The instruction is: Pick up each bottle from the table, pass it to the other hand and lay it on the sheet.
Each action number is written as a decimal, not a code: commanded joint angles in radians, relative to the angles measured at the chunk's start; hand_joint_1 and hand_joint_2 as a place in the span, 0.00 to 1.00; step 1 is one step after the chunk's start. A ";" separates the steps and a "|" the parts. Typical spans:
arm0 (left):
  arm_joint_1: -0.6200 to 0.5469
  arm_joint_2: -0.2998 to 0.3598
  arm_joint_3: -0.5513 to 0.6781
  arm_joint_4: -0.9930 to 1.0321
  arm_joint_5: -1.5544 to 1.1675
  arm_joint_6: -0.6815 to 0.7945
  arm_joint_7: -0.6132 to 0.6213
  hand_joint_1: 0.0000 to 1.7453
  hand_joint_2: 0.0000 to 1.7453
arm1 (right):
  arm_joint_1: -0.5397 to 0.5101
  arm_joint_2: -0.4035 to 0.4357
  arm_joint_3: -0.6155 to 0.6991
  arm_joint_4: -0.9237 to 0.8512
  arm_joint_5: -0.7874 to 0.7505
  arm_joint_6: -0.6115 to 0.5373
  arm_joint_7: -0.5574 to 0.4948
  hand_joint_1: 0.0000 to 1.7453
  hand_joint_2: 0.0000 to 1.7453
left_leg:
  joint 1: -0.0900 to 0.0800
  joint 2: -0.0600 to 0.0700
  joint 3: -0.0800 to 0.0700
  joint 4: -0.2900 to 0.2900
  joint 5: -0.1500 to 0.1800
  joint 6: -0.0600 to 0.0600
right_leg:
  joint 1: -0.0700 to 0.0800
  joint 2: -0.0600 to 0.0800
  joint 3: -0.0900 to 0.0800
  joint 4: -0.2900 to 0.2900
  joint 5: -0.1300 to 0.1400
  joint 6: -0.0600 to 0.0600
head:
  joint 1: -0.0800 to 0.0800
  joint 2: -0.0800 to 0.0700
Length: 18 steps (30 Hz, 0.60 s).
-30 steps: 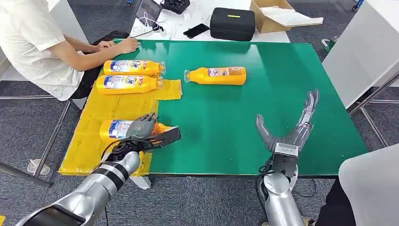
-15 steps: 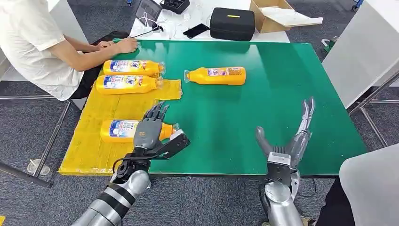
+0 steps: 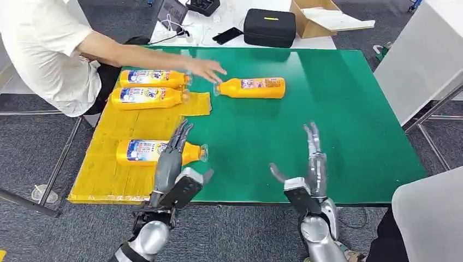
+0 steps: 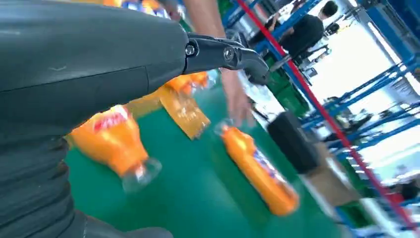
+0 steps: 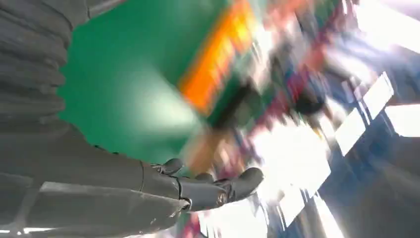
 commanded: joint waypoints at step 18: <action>0.024 -0.026 -0.067 -0.010 0.246 -0.063 -0.019 0.00 1.00 | -0.205 -0.151 0.164 0.390 0.509 -0.119 0.348 0.00 1.00 | -0.001 0.001 0.003 -0.001 0.000 0.001 | 0.000 0.001 0.003 -0.001 0.000 -0.001 | 0.000 0.000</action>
